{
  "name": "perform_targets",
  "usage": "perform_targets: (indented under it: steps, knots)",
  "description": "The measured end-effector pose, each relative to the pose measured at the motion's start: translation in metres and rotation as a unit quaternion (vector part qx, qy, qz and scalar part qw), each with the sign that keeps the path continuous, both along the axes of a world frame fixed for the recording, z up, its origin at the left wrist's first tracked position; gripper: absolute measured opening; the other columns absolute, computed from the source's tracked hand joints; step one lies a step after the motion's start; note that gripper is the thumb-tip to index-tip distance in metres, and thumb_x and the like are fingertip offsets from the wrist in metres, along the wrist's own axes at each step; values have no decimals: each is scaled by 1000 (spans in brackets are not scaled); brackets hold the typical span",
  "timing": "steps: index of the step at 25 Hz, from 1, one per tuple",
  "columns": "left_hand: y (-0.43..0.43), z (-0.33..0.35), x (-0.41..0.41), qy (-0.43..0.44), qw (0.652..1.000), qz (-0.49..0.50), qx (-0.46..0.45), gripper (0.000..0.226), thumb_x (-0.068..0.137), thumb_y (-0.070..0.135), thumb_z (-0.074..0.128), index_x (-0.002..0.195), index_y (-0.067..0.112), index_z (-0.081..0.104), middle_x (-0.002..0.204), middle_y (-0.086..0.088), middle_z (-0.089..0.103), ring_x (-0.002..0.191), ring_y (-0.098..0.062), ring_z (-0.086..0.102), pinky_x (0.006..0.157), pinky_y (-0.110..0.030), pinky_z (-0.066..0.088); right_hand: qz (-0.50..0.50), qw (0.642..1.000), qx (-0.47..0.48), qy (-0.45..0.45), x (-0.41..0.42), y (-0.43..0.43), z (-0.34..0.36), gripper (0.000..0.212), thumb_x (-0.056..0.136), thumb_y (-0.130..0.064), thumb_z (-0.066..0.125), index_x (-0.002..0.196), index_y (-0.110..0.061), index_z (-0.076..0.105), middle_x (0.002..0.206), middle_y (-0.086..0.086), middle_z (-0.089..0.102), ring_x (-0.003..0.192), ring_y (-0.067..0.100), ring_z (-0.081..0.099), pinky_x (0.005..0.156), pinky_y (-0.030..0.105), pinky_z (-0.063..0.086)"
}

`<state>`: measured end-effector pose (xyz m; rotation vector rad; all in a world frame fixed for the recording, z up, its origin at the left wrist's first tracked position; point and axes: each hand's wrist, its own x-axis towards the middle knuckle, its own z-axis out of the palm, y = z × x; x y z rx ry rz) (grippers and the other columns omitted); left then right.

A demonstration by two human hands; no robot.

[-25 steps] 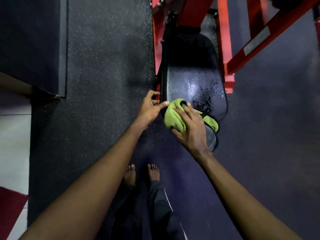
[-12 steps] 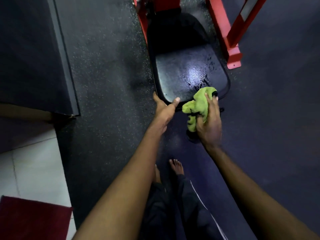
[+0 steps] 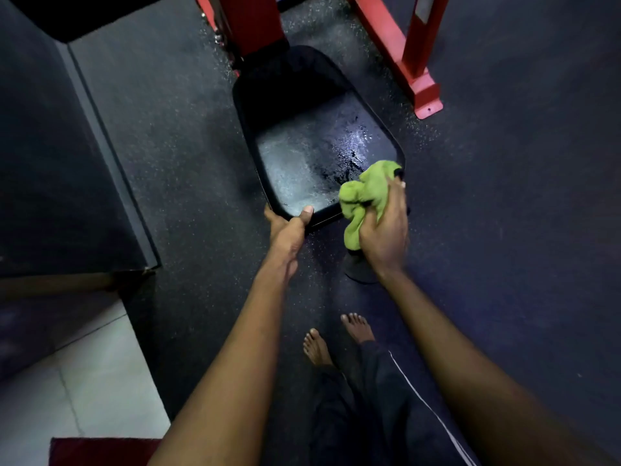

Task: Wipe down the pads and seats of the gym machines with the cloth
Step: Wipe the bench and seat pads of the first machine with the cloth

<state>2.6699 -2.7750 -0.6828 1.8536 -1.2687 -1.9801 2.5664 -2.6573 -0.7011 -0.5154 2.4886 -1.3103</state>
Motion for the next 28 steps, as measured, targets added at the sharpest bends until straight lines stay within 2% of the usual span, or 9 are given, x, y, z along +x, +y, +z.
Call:
perform_targets:
  steps: [3,7,10,13,15,17,19,23,28]
  knots:
    - [-1,1,-5,-32,999,17,-6,102,83,28,77,158,14,9,159,-12,34,140,-32,41,115,-53,36,-99,993,-12,-56,-25,-6,4,64,86,-18,53,149,-8,44,150,12,51,136,29,50,110,39,40]
    - [-5,6,-17,-75,997,18,-25,97,83,23,71,155,4,10,161,-20,25,145,-33,33,120,-51,27,-65,995,-26,-73,-6,5,-1,65,90,-19,55,152,-10,40,153,11,49,138,29,48,111,38,40]
    - [-2,3,-21,-78,995,5,-61,101,90,6,62,159,18,-12,167,-13,0,153,-25,11,122,-38,12,-119,989,2,-84,-54,-7,7,52,94,-28,60,143,-13,50,139,10,61,126,31,58,101,38,46]
    - [-3,3,-32,-100,988,15,-114,102,87,4,59,159,34,-8,167,-3,-2,144,-17,23,114,-30,20,-137,982,43,-121,-98,-17,17,39,96,-37,63,128,-17,61,123,7,69,116,33,62,92,36,47]
    - [-2,4,-38,-103,988,21,-111,105,86,19,64,158,39,-10,165,2,-1,149,-31,17,120,-49,17,-99,989,25,-110,-87,-7,20,37,94,-37,64,127,-20,61,119,3,71,112,31,64,91,38,50]
    - [1,5,-40,-113,988,15,-107,104,89,35,68,157,40,-11,165,3,-4,151,-39,4,119,-59,10,-41,996,13,-74,-63,7,24,45,92,-31,65,136,-20,58,128,1,68,116,27,63,95,38,50]
    - [3,5,-44,-127,985,21,-118,104,90,40,70,157,39,-9,165,0,-4,150,-40,4,119,-56,12,-13,999,36,-31,-71,1,20,52,93,-29,65,142,-16,53,140,3,61,125,26,58,100,37,45]
    - [5,-2,-43,-155,975,17,-156,104,88,43,72,158,39,-5,164,-5,2,146,-37,17,117,-46,22,47,991,124,18,-109,-37,21,58,91,-38,62,142,-11,53,142,7,59,130,29,55,106,44,44]
    - [7,-3,-42,-176,969,13,-173,101,89,42,71,159,37,-2,163,-7,6,144,-37,21,116,-44,24,282,939,151,127,-77,-6,24,62,89,-39,65,146,-18,52,156,4,47,149,21,34,121,44,23]
